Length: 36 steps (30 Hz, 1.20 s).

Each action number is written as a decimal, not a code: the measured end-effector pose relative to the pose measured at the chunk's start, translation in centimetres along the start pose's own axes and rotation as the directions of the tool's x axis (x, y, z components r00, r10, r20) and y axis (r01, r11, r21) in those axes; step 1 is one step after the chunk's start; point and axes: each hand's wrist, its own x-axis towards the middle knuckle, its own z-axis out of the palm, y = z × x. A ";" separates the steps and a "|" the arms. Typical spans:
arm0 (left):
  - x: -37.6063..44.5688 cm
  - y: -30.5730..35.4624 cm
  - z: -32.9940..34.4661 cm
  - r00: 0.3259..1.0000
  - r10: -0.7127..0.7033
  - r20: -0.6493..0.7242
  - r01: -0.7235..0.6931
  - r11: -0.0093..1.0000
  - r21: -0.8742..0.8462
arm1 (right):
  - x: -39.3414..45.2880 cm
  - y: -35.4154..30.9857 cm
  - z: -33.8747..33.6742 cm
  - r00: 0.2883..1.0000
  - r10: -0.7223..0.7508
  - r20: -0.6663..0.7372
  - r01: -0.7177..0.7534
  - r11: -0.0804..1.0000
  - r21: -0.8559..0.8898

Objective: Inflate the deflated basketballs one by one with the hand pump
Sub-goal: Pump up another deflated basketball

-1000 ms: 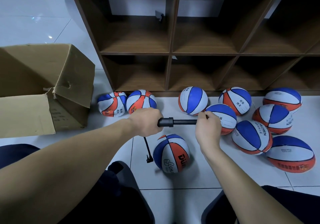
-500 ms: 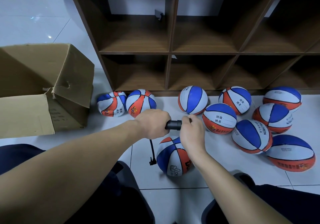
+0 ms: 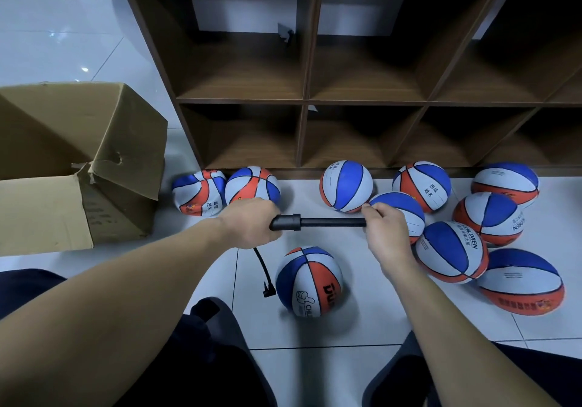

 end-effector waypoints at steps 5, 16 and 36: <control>0.2 0.8 -0.4 1.000 0.013 -0.002 -0.013 0.999 0.033 | -0.5 -0.3 0.8 0.990 0.016 -0.137 -0.016 1.000 -0.005; 0.0 3.0 -0.9 0.996 0.092 -0.016 -0.088 0.980 0.179 | -5.5 -1.0 5.5 0.997 0.008 -0.076 -0.005 0.999 0.040; 0.4 1.2 -0.7 0.999 0.039 -0.027 -0.038 0.998 0.057 | -1.5 -0.6 1.5 0.992 -0.077 -0.098 0.075 0.997 -0.026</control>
